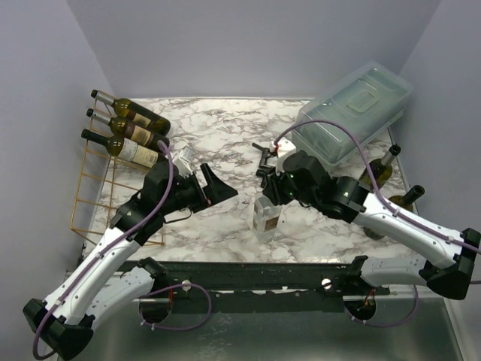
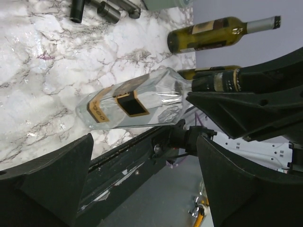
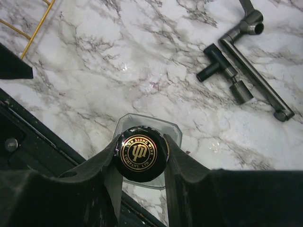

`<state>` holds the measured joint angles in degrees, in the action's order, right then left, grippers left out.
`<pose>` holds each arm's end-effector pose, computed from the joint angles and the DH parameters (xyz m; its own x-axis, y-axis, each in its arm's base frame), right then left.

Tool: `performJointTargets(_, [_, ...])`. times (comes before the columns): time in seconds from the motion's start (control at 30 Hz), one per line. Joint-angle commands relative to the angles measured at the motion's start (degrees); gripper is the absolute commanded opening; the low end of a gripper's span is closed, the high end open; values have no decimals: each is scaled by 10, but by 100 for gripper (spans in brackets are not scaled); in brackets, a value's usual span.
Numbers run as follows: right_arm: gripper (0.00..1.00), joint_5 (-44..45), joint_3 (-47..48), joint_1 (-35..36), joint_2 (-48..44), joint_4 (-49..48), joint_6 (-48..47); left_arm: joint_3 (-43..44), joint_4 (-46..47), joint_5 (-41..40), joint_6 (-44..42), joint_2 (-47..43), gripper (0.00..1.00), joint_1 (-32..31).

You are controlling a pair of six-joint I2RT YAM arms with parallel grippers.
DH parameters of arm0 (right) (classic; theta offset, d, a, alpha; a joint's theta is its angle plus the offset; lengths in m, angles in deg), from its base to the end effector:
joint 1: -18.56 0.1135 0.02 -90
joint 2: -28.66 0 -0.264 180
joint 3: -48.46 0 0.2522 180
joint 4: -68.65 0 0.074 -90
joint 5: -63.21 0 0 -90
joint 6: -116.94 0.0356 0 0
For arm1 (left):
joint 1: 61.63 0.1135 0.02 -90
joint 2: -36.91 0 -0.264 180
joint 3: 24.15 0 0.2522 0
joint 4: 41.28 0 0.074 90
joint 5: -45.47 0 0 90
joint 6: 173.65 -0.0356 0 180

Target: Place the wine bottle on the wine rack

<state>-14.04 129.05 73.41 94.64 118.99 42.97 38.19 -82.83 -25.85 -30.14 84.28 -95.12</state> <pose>0.1474 0.1957 0.3548 -0.5149 -0.2634 -0.8158 -0.5745 0.8123 0.1003 0.1448 -0.1095 0.3247 -0.8342 -0.3613 -0.4166 0.1529 0.5743 -0.8042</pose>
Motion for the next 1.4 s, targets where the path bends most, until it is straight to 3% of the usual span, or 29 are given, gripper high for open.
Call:
performJointTargets(0.0, [1,80,47,30,41,-80,-11,-30,4,-56,35,-59,91,-2])
performJointTargets(0.4, [1,260,40,171,116,-182,-65,-28,-33,-80,21,-91,96,-2])
performJointTargets(0.77, [20,236,-7,171,82,-173,-14,-25,-36,-92,-1,-101,99,-3])
performJointTargets(1.37, [54,179,53,170,66,-100,-4,20,-36,-52,-46,-21,99,-2])
